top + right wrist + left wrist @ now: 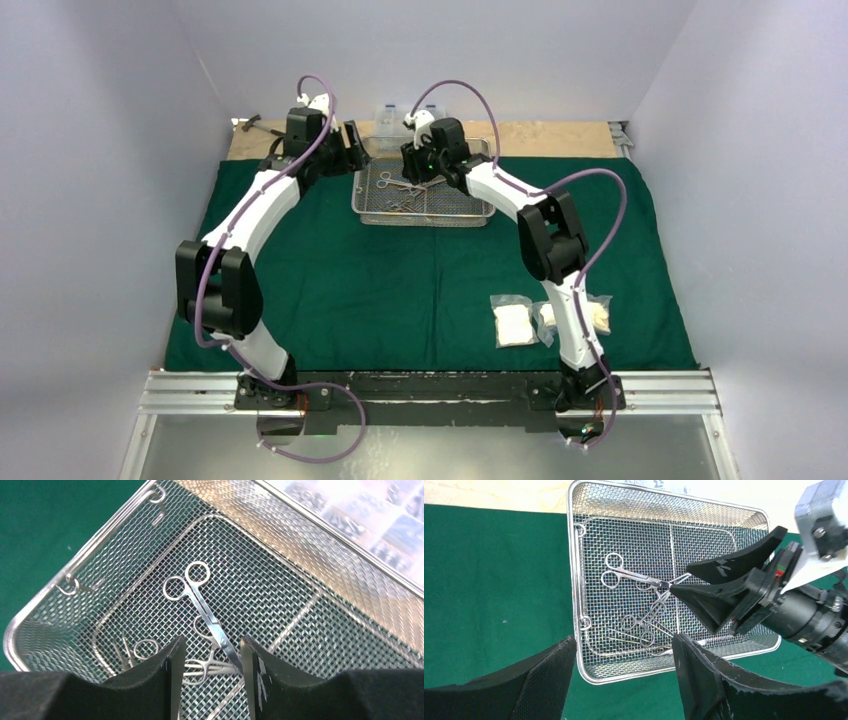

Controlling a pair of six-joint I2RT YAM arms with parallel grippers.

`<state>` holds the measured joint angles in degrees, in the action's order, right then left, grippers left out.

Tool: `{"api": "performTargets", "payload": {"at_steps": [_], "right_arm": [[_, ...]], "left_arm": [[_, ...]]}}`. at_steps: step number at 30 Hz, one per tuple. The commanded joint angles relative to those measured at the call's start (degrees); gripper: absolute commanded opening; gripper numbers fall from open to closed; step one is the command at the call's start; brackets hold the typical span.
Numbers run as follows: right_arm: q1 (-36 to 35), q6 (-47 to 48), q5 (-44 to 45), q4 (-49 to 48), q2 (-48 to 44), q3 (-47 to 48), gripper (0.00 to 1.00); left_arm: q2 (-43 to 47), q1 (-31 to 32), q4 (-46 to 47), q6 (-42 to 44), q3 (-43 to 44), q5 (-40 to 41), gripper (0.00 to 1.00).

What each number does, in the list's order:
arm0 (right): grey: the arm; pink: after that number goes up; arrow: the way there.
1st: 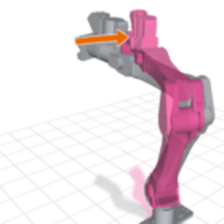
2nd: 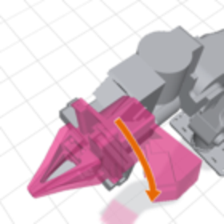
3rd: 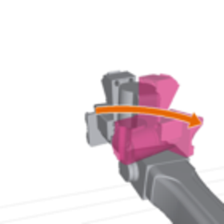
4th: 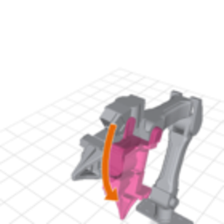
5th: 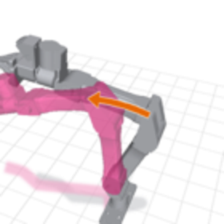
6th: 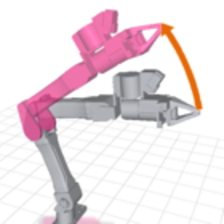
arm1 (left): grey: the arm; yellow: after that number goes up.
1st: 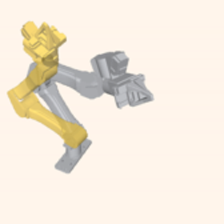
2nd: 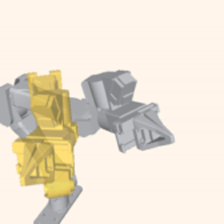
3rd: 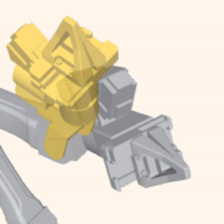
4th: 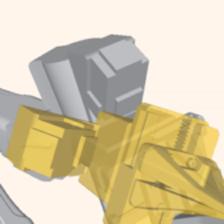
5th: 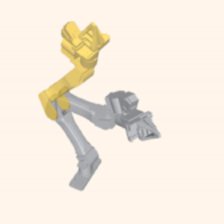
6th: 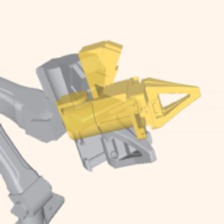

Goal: Open and lay out the surgical kit
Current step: Pick up the medical item from the container.

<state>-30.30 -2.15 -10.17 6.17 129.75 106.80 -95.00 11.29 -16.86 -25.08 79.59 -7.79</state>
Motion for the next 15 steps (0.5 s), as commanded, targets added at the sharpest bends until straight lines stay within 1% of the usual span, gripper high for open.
{"api": "performTargets", "payload": {"at_steps": [1, 5, 9, 13, 15], "right_arm": [[0.00, 12.11, -6.22, -9.12, 1.16, 2.52, 0.48], [0.05, 14.83, -8.01, -8.70, 4.81, 5.05, 0.52], [0.04, 16.57, -8.72, -7.84, 7.61, 6.24, 0.54], [-0.09, 17.68, -7.37, -8.03, 9.11, 6.26, 0.52], [-0.17, 18.75, -6.83, -8.25, 9.58, 5.85, 0.49]], "left_arm": [[-1.32, -0.12, -1.99, -0.63, 4.63, -0.07, 0.70], [-1.78, -0.15, -2.58, -0.54, 4.57, 0.57, 0.70], [-3.20, -0.21, -3.02, -0.72, 5.14, -0.29, 0.70], [-4.40, -0.21, -3.56, -0.67, 6.37, -0.65, 0.70], [-5.10, -0.21, -4.06, -0.52, 7.22, -1.10, 0.70]]}}
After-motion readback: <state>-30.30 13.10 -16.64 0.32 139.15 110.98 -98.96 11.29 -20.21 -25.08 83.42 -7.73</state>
